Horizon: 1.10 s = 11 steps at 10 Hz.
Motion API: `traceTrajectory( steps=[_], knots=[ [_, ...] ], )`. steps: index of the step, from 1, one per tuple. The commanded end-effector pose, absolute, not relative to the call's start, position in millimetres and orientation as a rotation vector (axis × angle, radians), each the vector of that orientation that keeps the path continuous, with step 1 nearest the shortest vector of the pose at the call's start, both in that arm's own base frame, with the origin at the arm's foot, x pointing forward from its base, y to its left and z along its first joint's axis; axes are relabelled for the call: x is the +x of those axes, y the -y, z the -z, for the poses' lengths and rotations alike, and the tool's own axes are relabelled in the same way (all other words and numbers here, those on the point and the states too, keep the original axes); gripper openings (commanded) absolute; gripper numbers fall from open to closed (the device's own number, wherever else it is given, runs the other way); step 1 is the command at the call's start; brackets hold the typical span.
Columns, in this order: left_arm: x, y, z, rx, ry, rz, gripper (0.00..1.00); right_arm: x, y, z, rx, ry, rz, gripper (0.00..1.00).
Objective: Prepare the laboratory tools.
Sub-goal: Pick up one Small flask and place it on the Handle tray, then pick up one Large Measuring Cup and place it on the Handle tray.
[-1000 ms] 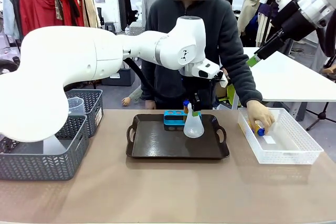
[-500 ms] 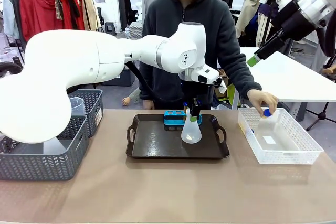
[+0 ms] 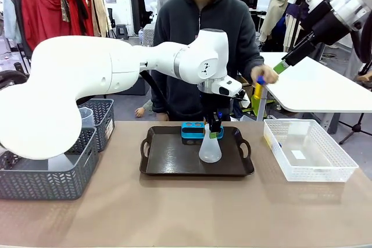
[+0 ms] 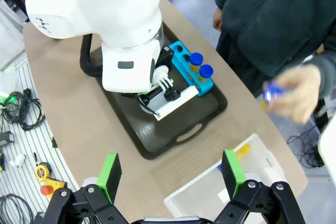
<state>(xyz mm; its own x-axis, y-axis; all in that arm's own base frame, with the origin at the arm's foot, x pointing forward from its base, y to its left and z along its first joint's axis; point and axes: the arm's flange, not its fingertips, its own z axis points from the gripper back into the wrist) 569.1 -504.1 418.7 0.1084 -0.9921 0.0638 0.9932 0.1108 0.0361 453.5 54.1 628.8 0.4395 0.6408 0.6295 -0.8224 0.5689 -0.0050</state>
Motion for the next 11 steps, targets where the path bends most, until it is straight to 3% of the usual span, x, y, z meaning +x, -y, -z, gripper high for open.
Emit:
traceTrajectory(
  steps=[1,2,3,11],
  knots=[
    [570,507,-430,-0.020,0.071,1.480,0.75,453,-53,-630,0.340,0.637,-0.932,1.00],
    [572,509,-431,-0.017,0.075,1.482,0.94,453,-53,-630,0.340,0.637,-0.932,1.00],
    [576,509,-429,-0.015,0.078,1.486,1.00,453,-53,-630,0.340,0.637,-0.932,1.00],
    [521,452,-502,-0.020,0.182,1.408,1.00,453,-53,-630,0.340,0.637,-0.932,1.00]
  ],
)
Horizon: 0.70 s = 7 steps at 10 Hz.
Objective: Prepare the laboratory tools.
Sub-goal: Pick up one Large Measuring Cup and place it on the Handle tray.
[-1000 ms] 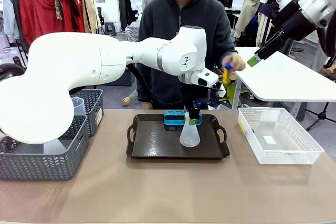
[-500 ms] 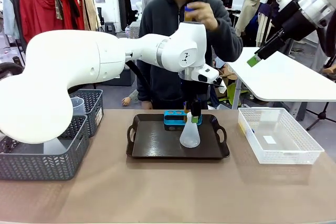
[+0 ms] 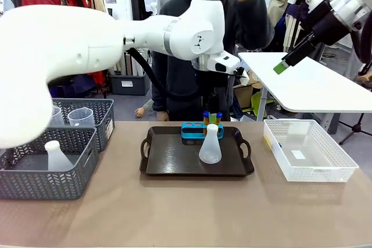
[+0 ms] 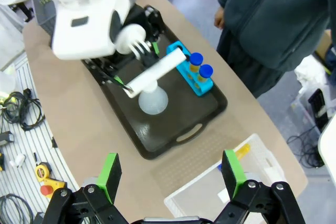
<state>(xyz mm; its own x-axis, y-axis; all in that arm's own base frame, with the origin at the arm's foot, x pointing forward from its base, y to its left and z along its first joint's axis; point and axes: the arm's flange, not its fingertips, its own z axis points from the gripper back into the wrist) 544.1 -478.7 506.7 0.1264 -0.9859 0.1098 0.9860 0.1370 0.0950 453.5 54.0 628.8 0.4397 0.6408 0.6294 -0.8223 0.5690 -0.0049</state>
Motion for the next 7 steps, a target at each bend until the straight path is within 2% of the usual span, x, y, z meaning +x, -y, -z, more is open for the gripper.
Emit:
traceTrajectory(
  steps=[1,7],
  knots=[
    [512,434,-520,-0.004,0.179,1.393,1.00,453,-53,-630,0.340,0.637,-0.932,1.00],
    [455,351,-601,0.050,0.201,1.184,1.00,453,-53,-630,0.340,0.637,-0.932,1.00]
  ],
)
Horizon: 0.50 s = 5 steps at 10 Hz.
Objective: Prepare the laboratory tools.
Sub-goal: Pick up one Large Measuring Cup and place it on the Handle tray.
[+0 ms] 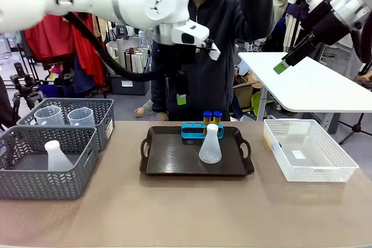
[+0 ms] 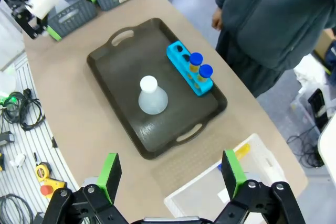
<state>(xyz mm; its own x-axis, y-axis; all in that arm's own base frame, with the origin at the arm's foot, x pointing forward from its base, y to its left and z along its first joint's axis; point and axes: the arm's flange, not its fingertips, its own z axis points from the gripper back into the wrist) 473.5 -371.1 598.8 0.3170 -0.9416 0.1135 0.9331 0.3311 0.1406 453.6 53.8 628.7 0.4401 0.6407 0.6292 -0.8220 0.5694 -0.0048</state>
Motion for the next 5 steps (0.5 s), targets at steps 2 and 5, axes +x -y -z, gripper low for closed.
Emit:
traceTrajectory(
  steps=[2,5],
  knots=[
    [447,313,-625,0.068,0.197,1.081,1.00,453,-53,-630,0.340,0.637,-0.932,1.00],
    [433,254,-643,0.107,0.216,0.809,1.00,453,-53,-630,0.340,0.637,-0.932,1.00]
  ],
)
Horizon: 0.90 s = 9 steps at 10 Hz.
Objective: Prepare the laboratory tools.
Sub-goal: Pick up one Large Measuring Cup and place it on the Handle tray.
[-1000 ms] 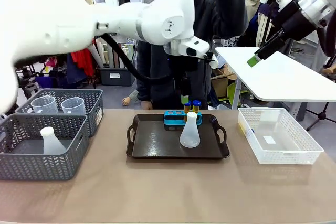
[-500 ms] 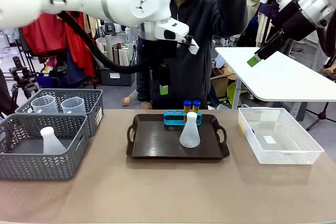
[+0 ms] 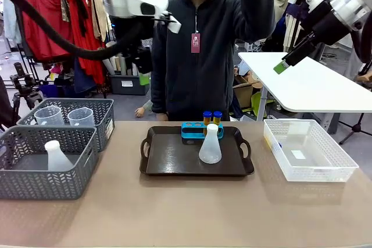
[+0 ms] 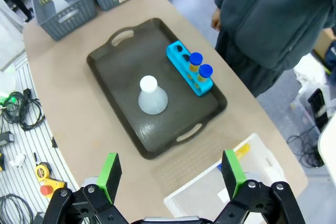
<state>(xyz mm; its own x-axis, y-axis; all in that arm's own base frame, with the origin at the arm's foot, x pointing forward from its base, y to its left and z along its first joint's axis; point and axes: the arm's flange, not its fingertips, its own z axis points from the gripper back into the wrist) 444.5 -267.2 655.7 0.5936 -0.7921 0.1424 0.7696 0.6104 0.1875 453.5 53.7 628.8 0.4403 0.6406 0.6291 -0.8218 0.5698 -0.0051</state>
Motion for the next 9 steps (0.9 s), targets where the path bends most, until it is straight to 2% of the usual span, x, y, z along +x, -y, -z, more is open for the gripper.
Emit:
traceTrajectory(
  steps=[1,3,4,7,9],
  knots=[
    [434,232,-646,0.113,0.208,0.725,1.00,453,-53,-630,0.340,0.637,-0.932,1.00],
    [434,208,-647,0.078,0.231,0.603,1.00,453,-53,-630,0.340,0.637,-0.932,1.00],
    [442,223,-656,0.119,0.209,0.731,1.00,453,-53,-630,0.340,0.637,-0.932,1.00],
    [442,223,-656,0.119,0.209,0.731,1.00,453,-53,-630,0.340,0.637,-0.932,1.00],
    [448,215,-646,0.150,0.233,0.599,1.00,453,-53,-630,0.340,0.637,-0.932,1.00]
  ],
)
